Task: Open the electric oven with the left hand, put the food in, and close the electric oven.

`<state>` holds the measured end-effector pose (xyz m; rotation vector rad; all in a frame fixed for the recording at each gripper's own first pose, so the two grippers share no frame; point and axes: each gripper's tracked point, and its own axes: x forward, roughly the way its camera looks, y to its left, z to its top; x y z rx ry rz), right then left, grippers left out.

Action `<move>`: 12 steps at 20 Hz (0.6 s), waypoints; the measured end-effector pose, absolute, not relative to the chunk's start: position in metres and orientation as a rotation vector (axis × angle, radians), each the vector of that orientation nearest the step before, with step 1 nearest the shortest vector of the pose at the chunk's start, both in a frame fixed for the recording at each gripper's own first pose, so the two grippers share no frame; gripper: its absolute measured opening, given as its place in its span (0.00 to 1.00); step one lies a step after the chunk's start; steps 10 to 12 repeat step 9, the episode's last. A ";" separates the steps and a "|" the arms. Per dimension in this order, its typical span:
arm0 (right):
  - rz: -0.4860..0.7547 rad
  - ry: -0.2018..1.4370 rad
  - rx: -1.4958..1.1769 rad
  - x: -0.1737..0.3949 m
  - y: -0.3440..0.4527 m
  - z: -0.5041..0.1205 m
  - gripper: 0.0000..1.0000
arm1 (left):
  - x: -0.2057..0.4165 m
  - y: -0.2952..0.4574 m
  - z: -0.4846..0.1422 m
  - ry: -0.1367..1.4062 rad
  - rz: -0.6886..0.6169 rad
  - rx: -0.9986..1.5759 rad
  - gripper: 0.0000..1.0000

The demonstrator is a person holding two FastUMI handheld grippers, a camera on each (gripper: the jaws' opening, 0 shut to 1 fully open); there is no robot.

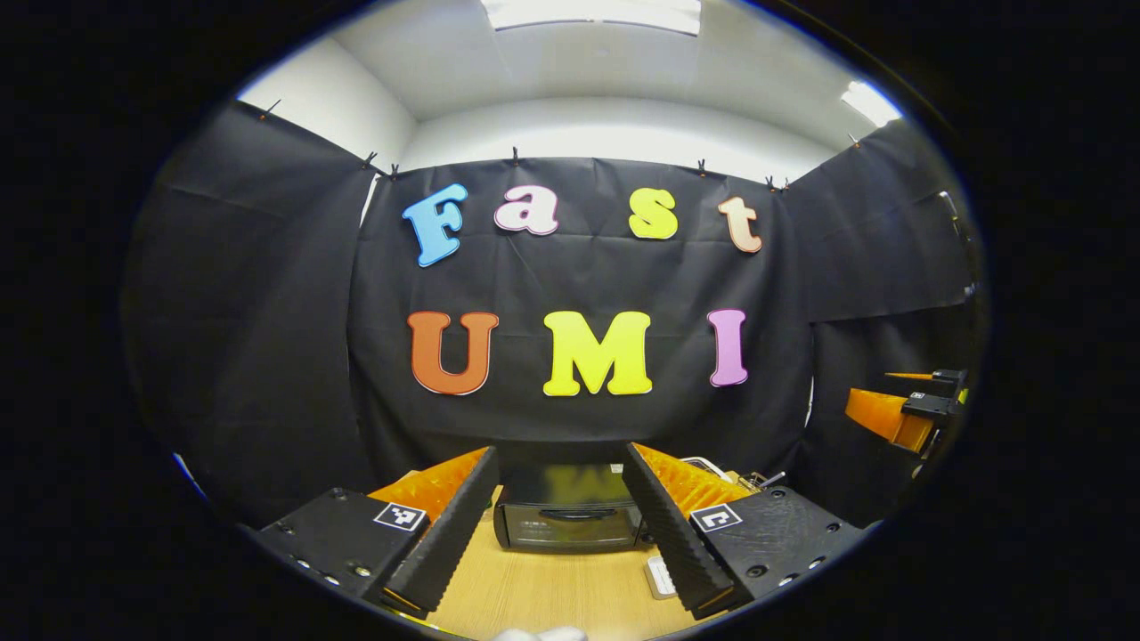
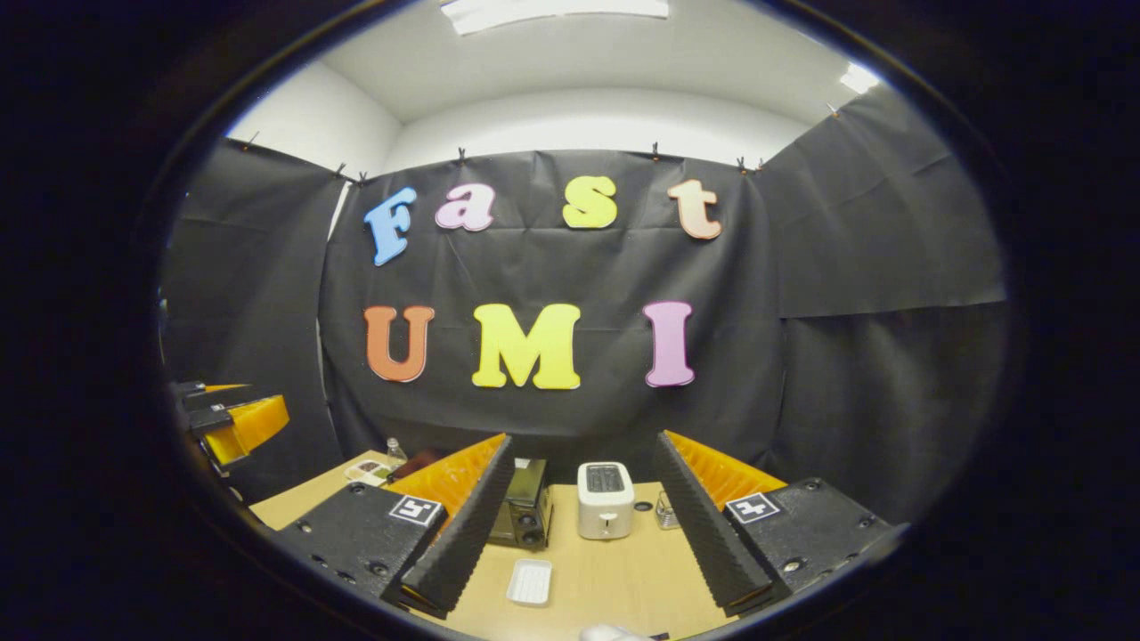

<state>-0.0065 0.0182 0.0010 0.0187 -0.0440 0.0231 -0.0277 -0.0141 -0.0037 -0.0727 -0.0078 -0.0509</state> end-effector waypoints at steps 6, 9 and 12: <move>0.012 -0.047 0.021 -0.008 0.015 0.002 1.00 | -0.026 -0.021 0.000 -0.012 -0.074 -0.062 0.92; 0.016 -0.052 0.024 -0.006 0.018 0.004 1.00 | -0.025 -0.020 -0.004 0.006 -0.080 -0.071 0.92; 0.016 -0.052 0.024 -0.006 0.018 0.004 1.00 | -0.025 -0.020 -0.004 0.006 -0.080 -0.071 0.92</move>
